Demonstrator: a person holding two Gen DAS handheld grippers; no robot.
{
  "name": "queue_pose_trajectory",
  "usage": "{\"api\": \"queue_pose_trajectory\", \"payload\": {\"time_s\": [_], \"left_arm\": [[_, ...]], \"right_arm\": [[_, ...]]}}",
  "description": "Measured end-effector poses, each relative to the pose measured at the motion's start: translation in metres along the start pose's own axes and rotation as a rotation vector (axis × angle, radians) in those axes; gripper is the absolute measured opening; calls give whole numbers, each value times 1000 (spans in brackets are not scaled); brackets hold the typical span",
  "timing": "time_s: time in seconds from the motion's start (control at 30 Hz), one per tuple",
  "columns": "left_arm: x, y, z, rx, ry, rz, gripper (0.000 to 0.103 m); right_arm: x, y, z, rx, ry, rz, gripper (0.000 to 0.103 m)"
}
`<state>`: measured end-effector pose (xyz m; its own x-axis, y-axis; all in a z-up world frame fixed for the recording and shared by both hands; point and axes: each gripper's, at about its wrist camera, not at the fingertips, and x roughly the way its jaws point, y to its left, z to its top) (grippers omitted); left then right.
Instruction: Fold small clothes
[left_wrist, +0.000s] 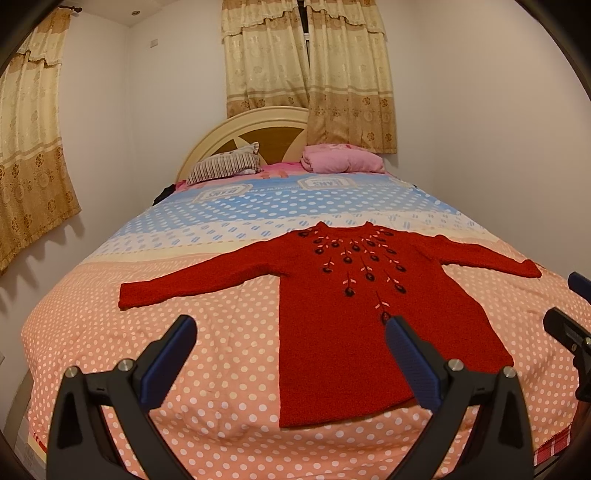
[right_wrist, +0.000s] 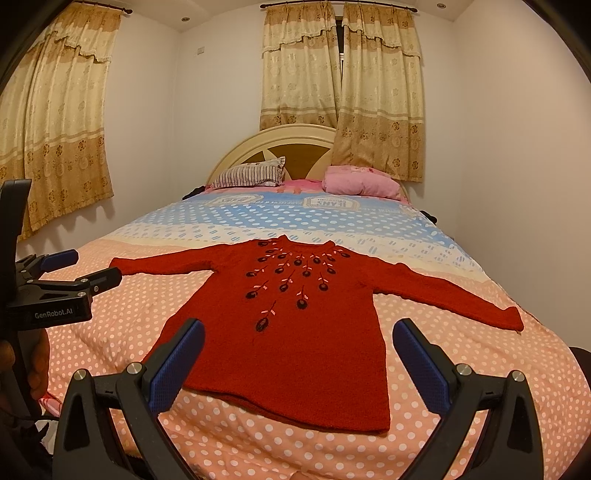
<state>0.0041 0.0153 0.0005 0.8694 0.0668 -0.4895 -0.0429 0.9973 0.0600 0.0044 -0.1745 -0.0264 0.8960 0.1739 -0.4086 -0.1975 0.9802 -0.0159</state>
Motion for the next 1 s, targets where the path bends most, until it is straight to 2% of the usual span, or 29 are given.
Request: {"api": "queue_pose_trajectory", "payload": {"time_s": [0.3, 0.57, 1.0], "left_arm": [[0, 0, -1, 0, -1, 4, 103], [11, 1, -3, 9, 19, 7, 103], [60, -1, 10, 30, 70, 8, 103]], "right_arm": [[0, 1, -1, 2, 0, 5, 102], [10, -1, 0, -4, 1, 55, 102], [67, -63, 6, 156, 90, 42, 102]]}}
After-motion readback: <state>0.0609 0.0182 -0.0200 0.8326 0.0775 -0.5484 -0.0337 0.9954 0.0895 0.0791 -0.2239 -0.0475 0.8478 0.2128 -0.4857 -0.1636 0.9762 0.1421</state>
